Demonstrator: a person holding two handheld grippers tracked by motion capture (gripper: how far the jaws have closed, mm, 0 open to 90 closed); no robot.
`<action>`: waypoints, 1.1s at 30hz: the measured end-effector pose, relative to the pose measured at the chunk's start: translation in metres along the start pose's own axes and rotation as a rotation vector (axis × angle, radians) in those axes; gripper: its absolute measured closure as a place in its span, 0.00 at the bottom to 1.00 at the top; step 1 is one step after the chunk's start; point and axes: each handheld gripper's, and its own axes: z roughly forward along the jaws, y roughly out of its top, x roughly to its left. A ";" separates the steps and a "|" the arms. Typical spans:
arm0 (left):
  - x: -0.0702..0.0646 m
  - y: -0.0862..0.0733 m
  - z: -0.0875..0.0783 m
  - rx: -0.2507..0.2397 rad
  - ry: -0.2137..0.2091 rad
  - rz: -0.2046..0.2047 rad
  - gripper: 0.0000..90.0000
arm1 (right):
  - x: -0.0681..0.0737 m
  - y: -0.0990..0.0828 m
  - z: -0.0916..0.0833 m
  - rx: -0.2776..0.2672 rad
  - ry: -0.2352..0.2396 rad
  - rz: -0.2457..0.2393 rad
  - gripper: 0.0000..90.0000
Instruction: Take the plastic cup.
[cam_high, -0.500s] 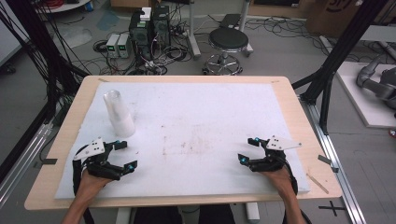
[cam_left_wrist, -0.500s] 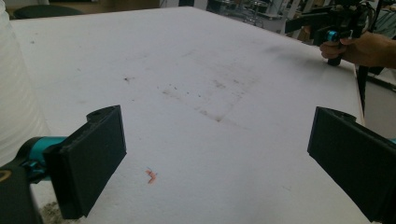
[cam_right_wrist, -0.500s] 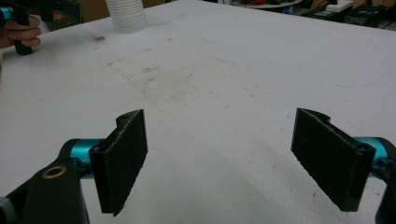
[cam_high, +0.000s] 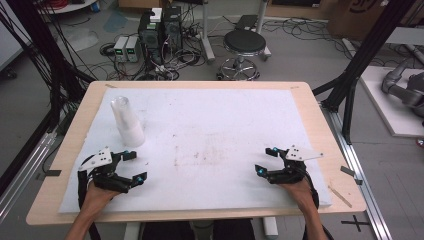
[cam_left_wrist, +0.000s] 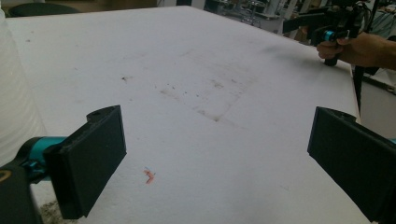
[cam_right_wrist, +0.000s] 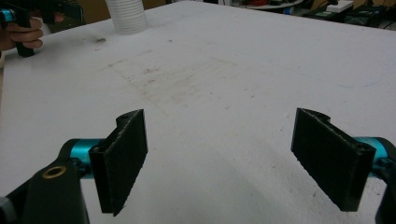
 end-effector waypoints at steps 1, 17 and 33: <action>0.000 0.000 0.000 -0.002 -0.001 -0.004 0.05 | 0.000 0.000 0.000 -0.001 -0.004 -0.002 0.21; 0.016 0.058 -0.045 -0.061 -0.084 0.031 0.05 | 0.000 0.000 0.001 0.008 -0.002 0.000 0.21; 0.069 0.152 -0.065 -0.047 -0.053 0.095 0.05 | 0.000 0.001 0.001 0.020 0.005 0.002 0.21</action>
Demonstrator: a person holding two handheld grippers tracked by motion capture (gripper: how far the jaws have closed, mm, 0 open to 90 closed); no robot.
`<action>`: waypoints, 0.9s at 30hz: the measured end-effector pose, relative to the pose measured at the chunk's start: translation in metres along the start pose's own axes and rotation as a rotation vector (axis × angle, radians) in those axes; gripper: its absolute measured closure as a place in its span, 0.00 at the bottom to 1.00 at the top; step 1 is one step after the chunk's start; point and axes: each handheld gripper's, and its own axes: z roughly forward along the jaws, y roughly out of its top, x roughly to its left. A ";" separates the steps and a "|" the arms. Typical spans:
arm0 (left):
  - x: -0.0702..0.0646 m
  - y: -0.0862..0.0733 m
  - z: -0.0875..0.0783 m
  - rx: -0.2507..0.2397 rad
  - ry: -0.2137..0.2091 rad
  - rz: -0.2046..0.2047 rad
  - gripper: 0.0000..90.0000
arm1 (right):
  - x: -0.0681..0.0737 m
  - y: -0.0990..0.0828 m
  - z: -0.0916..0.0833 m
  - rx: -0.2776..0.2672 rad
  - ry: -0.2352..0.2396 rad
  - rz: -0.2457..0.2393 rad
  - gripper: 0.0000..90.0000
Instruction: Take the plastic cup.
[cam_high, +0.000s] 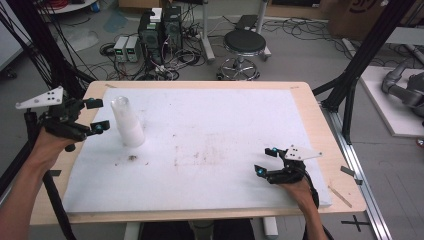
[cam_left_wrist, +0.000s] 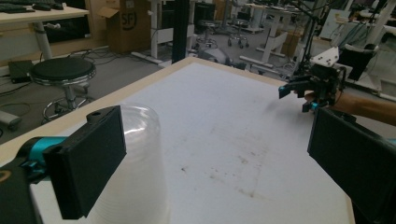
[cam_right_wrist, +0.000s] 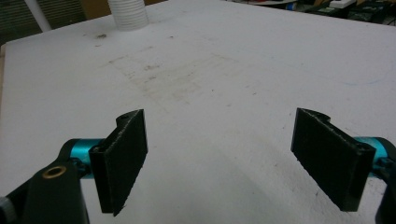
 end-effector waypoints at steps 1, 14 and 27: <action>0.003 0.003 0.001 0.010 0.002 0.002 0.05 | 0.000 0.000 0.000 0.000 0.000 -0.001 0.21; 0.041 0.026 0.012 0.108 -0.012 0.005 0.05 | 0.000 0.000 0.000 0.001 0.003 -0.003 0.21; 0.054 0.036 0.032 0.287 -0.035 0.032 0.05 | 0.000 0.000 0.001 0.007 0.001 -0.007 0.21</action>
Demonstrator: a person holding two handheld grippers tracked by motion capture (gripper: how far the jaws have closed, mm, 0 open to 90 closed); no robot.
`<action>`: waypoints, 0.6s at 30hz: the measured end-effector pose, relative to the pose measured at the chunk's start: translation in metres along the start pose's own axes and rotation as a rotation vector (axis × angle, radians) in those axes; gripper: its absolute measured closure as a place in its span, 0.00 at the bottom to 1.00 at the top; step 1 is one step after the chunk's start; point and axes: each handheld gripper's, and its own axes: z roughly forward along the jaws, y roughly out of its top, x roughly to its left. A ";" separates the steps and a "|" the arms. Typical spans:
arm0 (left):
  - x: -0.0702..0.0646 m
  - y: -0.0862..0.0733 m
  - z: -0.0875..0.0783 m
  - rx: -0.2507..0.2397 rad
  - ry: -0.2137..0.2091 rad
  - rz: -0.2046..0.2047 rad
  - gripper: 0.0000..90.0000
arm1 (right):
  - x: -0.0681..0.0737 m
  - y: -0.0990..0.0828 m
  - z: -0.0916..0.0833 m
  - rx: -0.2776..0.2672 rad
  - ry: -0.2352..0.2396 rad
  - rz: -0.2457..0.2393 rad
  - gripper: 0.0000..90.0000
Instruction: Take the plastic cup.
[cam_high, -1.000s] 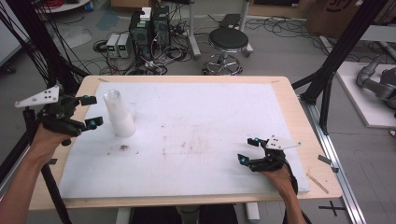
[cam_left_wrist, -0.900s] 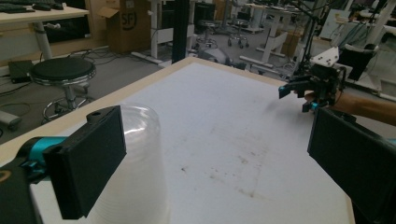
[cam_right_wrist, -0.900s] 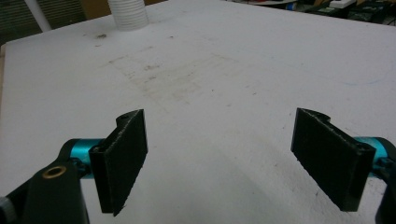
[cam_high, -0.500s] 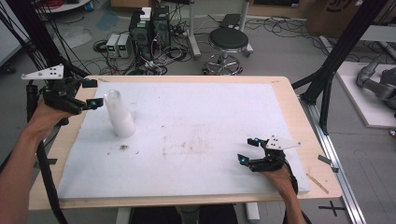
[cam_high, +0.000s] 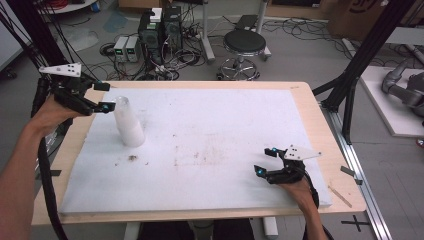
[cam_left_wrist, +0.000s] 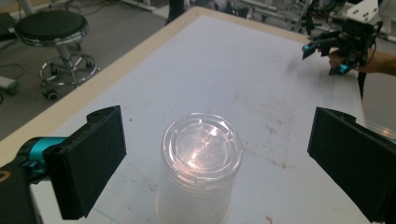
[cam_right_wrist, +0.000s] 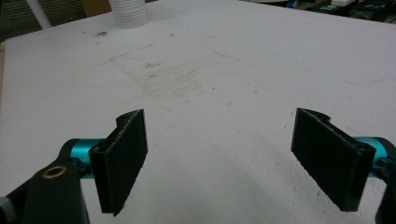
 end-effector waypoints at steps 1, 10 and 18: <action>0.001 0.001 0.003 0.027 0.004 0.003 0.05 | 0.000 0.000 0.000 0.002 0.002 0.003 0.21; 0.003 0.007 0.027 0.178 -0.016 0.006 0.05 | 0.000 0.000 0.000 0.004 0.001 -0.005 0.21; 0.001 0.004 0.038 0.258 0.016 0.022 0.05 | 0.000 0.000 0.000 0.002 0.002 -0.005 0.21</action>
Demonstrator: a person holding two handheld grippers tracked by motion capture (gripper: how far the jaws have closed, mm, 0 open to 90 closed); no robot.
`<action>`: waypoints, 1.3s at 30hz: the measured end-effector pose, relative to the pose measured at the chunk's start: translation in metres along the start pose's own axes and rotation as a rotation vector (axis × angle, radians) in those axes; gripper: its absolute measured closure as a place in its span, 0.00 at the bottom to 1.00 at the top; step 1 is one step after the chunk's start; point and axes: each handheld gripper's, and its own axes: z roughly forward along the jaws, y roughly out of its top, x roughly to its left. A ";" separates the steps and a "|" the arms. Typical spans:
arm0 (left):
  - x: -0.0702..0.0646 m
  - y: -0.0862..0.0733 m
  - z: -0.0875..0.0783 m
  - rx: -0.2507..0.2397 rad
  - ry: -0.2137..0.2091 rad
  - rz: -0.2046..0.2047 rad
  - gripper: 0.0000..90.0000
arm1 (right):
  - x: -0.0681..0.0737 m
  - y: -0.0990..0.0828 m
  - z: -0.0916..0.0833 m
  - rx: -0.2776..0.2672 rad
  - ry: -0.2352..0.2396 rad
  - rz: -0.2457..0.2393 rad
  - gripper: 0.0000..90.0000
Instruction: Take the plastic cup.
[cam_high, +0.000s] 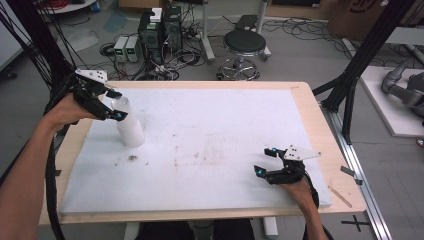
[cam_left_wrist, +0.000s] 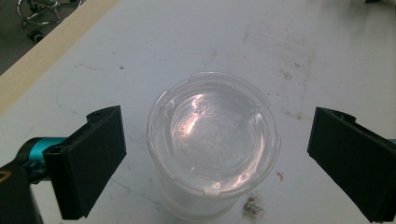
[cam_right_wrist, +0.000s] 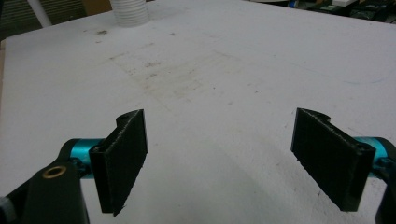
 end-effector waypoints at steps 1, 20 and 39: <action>0.000 0.000 0.000 0.003 -0.005 -0.004 0.10 | 0.000 0.000 0.000 0.000 0.001 -0.001 0.21; 0.005 -0.014 0.014 0.028 0.011 -0.034 0.17 | 0.000 0.000 0.000 -0.001 0.000 -0.002 0.21; 0.006 -0.014 0.016 0.051 0.004 -0.061 0.29 | 0.000 0.000 -0.001 -0.001 0.003 0.007 0.21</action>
